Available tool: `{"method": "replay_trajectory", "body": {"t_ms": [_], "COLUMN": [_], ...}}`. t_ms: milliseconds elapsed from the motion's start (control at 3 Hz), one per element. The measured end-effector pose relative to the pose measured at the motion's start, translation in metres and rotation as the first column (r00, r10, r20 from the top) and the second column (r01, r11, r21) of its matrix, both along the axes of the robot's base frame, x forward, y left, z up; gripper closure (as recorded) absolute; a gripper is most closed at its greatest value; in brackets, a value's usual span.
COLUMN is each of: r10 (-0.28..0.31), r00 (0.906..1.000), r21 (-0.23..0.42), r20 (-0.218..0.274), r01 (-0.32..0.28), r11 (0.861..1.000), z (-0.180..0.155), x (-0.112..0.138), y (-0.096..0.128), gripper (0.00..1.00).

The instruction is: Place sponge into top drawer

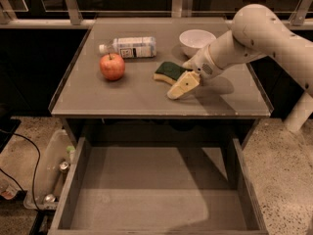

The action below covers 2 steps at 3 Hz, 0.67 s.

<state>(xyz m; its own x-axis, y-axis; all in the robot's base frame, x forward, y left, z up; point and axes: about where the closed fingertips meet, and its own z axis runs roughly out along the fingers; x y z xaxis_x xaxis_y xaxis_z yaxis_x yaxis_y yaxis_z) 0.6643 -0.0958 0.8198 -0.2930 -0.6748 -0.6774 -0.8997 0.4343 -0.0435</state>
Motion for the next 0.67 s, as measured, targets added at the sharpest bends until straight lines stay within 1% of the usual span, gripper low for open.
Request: {"method": "replay_trajectory", "body": {"t_ms": [667], "r10": [0.000], "r00": [1.0000], "r21": [0.000], "r20": [0.000], "r01": [0.000], "r11": [1.000], "z": [-0.0001], "x": [0.0000], "y": [0.0001], "gripper": [0.81]}}
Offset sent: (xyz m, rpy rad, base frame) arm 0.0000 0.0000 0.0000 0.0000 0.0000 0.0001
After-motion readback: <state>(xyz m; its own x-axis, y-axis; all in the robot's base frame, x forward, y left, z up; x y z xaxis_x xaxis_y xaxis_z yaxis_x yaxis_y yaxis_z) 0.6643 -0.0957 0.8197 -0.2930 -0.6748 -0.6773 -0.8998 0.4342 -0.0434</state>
